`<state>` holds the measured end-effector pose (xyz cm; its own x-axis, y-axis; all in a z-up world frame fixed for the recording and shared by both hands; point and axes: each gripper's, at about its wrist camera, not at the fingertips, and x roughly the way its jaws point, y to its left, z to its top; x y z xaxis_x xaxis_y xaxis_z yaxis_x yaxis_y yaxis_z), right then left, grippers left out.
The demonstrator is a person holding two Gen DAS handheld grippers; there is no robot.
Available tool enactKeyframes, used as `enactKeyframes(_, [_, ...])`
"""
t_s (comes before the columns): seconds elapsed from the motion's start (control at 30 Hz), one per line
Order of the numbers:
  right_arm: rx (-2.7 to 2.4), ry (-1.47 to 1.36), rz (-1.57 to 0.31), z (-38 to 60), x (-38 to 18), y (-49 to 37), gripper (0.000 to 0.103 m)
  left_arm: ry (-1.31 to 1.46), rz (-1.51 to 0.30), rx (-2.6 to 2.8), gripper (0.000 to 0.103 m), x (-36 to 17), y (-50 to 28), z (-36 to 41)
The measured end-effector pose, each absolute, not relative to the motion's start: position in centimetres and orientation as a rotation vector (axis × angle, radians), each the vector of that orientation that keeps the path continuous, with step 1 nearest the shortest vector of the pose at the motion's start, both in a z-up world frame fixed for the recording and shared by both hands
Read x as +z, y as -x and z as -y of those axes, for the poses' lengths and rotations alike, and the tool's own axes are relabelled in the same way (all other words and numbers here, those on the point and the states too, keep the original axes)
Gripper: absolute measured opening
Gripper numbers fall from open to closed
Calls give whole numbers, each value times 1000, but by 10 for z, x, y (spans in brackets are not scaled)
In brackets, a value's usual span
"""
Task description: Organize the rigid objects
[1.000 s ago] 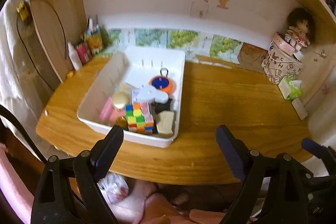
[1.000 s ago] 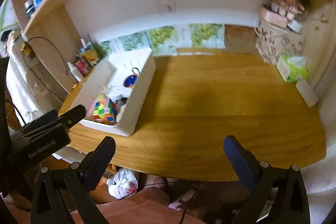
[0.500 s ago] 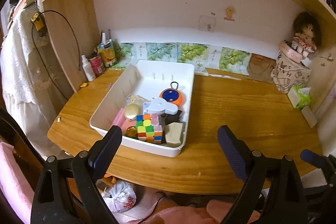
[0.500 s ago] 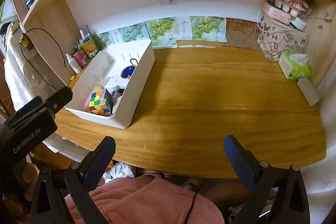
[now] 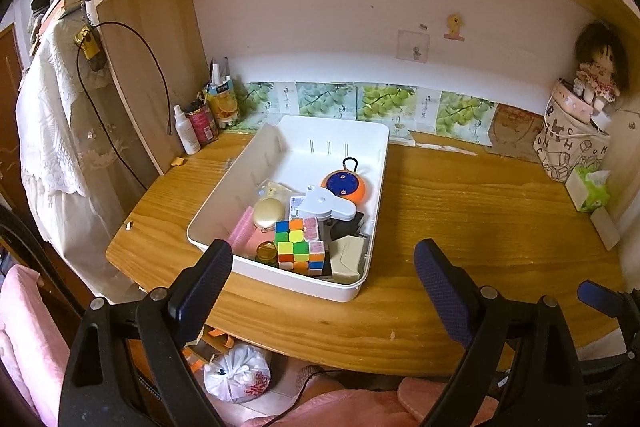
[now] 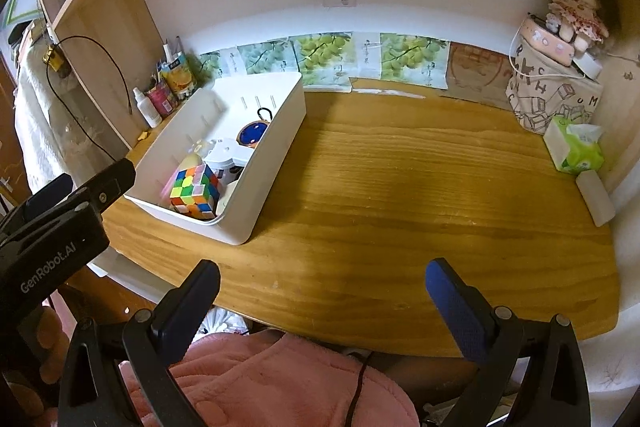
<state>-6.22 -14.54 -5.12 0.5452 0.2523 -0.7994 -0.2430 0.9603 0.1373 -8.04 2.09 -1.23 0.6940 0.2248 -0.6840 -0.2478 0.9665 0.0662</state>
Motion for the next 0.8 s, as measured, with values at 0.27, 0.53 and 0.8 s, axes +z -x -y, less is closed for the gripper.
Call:
enactKeyframes(0.27, [279,-20,-978,147,-55,59,103,-1,-783,235,94,-15,73,-10])
enactKeyframes(0.53, [261,-29,-1024,150,-62,55,103,-3,-806,213,94,-17,66,-6])
enactKeyframes(0.8, [251,-54,-1065,156,-68,56,103,-21,-832,205,94,-20,65,0])
